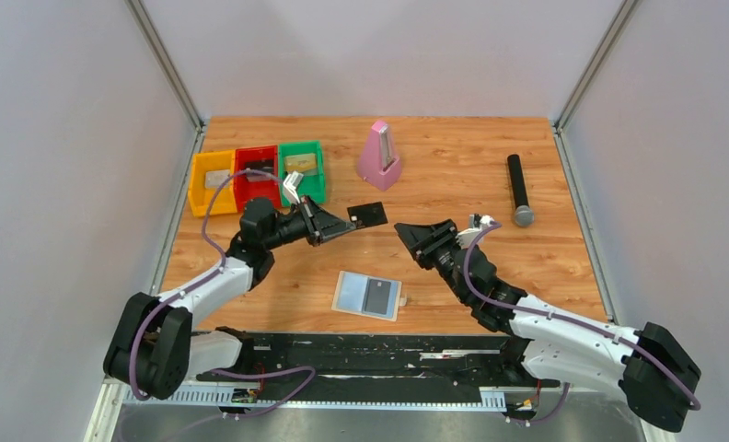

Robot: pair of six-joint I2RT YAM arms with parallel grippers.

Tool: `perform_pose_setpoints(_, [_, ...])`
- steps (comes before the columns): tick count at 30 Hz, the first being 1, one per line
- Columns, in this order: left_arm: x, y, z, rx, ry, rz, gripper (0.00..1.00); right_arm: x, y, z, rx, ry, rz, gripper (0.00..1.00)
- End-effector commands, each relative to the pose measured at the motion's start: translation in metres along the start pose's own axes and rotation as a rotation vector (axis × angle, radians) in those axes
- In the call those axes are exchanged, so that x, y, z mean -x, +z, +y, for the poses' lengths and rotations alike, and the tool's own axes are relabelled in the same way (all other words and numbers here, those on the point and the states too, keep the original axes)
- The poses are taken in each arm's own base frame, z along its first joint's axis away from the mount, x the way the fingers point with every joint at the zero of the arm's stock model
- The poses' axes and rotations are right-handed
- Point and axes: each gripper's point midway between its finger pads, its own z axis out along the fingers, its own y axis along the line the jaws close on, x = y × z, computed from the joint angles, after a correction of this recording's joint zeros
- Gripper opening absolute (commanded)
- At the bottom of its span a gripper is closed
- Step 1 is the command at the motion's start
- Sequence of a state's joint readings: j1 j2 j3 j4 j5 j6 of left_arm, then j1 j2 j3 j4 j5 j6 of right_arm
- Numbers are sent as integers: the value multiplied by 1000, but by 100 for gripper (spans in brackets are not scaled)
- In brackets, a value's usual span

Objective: Take the credit cards out of the card holder
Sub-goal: Place the credit card in the storage box.

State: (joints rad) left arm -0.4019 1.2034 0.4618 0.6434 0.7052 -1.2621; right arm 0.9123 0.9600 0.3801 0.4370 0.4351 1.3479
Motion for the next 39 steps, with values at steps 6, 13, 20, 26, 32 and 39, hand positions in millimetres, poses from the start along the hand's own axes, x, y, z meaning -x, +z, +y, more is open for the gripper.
perform_pose_setpoints(6, [65,-30,-6,124,253,77,0,-20,-26,8,40,-313,188,86])
perform_pose_setpoints(13, [133,-73,-1,347,322,34,0,-6,-53,19,116,-454,184,100])
perform_pose_setpoints(20, [190,-109,24,513,324,32,0,10,-71,42,225,-559,131,100])
perform_pose_setpoints(26, [251,-141,36,622,320,-83,0,12,-74,43,229,-613,134,100])
perform_pose_setpoints(32, [278,-153,85,745,262,-31,0,21,-72,45,219,-663,96,100])
perform_pose_setpoints(39, [304,-152,130,800,240,8,0,35,-66,42,171,-672,23,100])
